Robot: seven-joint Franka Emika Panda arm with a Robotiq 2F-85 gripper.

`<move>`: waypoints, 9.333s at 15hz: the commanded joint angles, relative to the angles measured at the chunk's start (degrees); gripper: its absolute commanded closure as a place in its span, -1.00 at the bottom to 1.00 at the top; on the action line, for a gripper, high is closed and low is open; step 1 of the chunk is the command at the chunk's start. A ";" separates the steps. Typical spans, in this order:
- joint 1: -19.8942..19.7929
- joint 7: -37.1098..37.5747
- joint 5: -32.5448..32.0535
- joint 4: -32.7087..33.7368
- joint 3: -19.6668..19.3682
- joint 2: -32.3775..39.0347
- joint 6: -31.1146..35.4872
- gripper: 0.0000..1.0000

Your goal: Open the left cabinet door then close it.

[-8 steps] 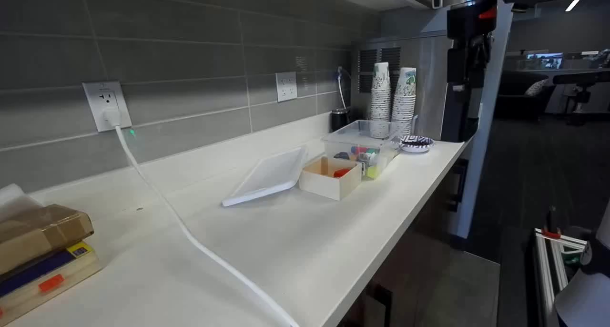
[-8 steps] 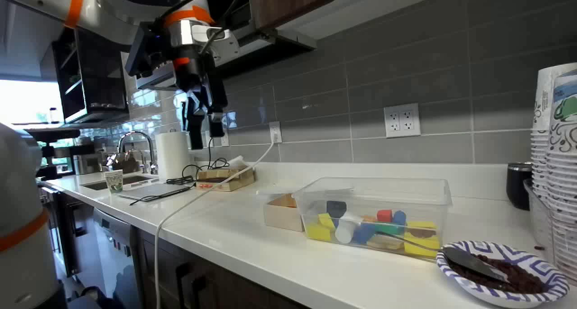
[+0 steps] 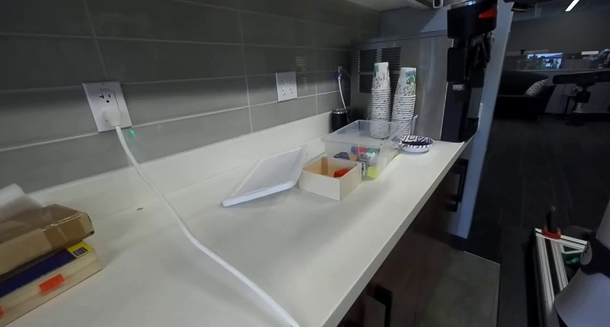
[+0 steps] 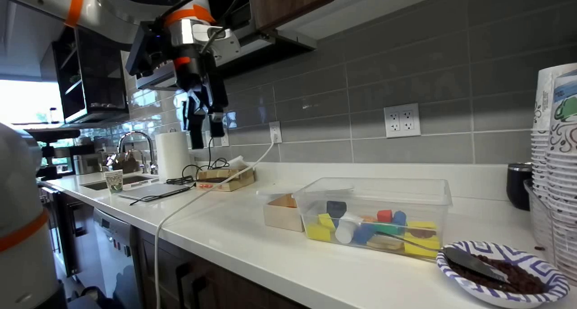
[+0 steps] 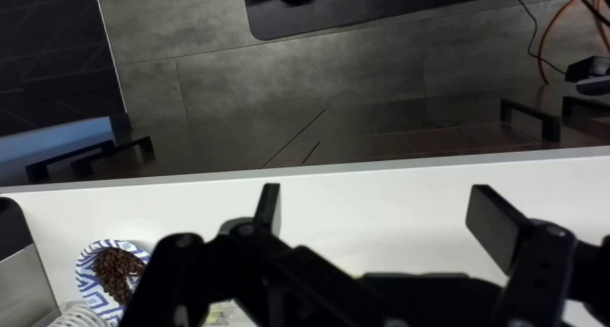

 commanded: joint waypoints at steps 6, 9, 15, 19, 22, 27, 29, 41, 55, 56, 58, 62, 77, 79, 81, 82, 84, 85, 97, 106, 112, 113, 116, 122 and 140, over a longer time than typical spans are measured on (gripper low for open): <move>1.02 -9.32 1.88 17.05 -12.96 2.63 -0.63 -1.00; 2.61 -13.18 3.60 25.03 -15.61 5.31 -1.15 -1.00; 5.77 -17.14 8.27 37.67 -19.01 11.49 2.64 -1.00; 7.18 -20.74 11.96 46.09 -21.85 16.45 6.02 -1.00; 8.49 -22.82 16.07 52.61 -23.76 20.81 8.20 -1.00; 10.33 -26.44 24.55 62.02 -27.02 28.06 10.72 -1.00; 10.25 -27.46 27.79 65.48 -28.28 30.90 11.32 -1.00; 4.03 -26.85 36.28 80.44 -33.62 42.81 19.32 -1.00; -8.30 -23.21 35.63 90.12 -28.99 57.44 27.81 -1.00; -9.30 -22.73 35.11 90.62 -28.05 58.19 28.36 -1.00; -7.77 -21.41 33.44 90.63 -29.41 59.25 31.09 -1.00; -7.87 -19.08 31.20 90.51 -29.58 61.08 35.51 -1.00; -7.72 -11.17 27.09 84.47 -31.88 57.75 39.34 -1.00; -7.37 -8.55 25.01 82.87 -32.09 55.99 38.95 -1.00; -7.07 -5.97 22.47 81.05 -32.02 53.85 38.34 -1.00; -6.91 -4.62 20.93 80.21 -31.91 52.76 37.89 -1.00; -6.70 -1.74 17.74 78.47 -31.60 50.52 37.10 -1.00; -6.63 -0.42 16.11 77.37 -31.36 49.29 36.86 -1.00; -12.28 20.64 -7.26 58.49 -22.63 29.08 34.48 -1.00; -25.51 27.13 -7.65 47.66 -13.88 18.42 32.61 -1.00; -31.39 28.74 -7.33 42.06 -9.35 12.77 32.54 -1.00; -32.23 28.84 -7.24 41.25 -8.68 11.97 32.52 -1.00; -34.98 29.17 -7.11 38.69 -6.57 9.33 32.57 -1.00; -39.15 28.66 -6.83 34.24 -2.76 4.93 32.28 -1.00; -44.08 27.88 -5.72 30.19 1.63 0.67 32.87 -1.00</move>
